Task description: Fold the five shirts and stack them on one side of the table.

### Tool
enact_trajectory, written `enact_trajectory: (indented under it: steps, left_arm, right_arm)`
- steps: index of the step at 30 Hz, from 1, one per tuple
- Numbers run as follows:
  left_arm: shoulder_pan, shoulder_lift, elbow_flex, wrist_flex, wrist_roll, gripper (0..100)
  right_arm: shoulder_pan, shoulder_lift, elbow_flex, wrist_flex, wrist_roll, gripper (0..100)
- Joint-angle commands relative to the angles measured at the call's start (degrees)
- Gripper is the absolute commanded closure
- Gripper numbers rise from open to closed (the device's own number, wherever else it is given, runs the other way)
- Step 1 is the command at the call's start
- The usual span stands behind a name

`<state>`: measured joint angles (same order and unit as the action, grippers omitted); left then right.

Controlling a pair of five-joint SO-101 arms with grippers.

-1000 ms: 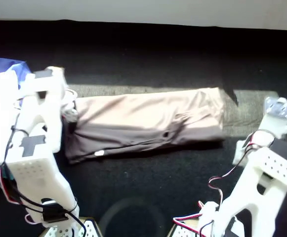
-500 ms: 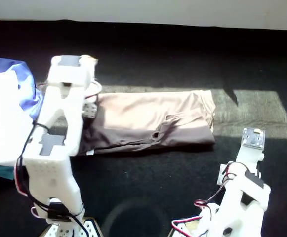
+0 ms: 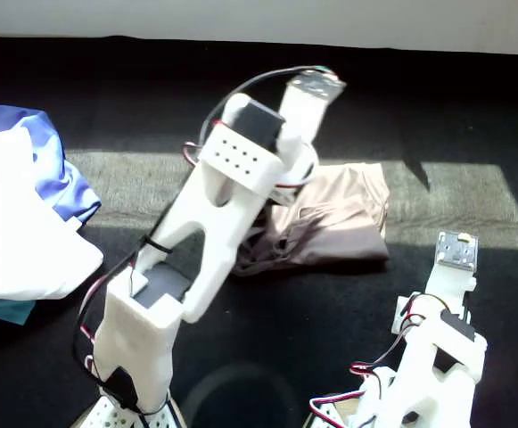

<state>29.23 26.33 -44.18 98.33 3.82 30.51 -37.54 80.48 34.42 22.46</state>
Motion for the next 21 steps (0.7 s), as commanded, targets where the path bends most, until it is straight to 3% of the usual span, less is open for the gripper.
enact_trajectory:
  steps: [1,10,21]
  left_arm:
    - [2.6,-0.4,-2.5,-4.2,0.0,99]
    - [6.7,10.8,-2.9,-6.9,5.1,99]
    - [6.5,20.1,-7.4,-10.0,4.9,99]
  right_arm:
    - [0.5,0.0,1.2,-0.9,0.6,86.1]
    - [0.5,0.0,1.2,-0.9,0.6,86.1]
    - [0.5,0.0,1.2,-0.9,0.6,86.1]
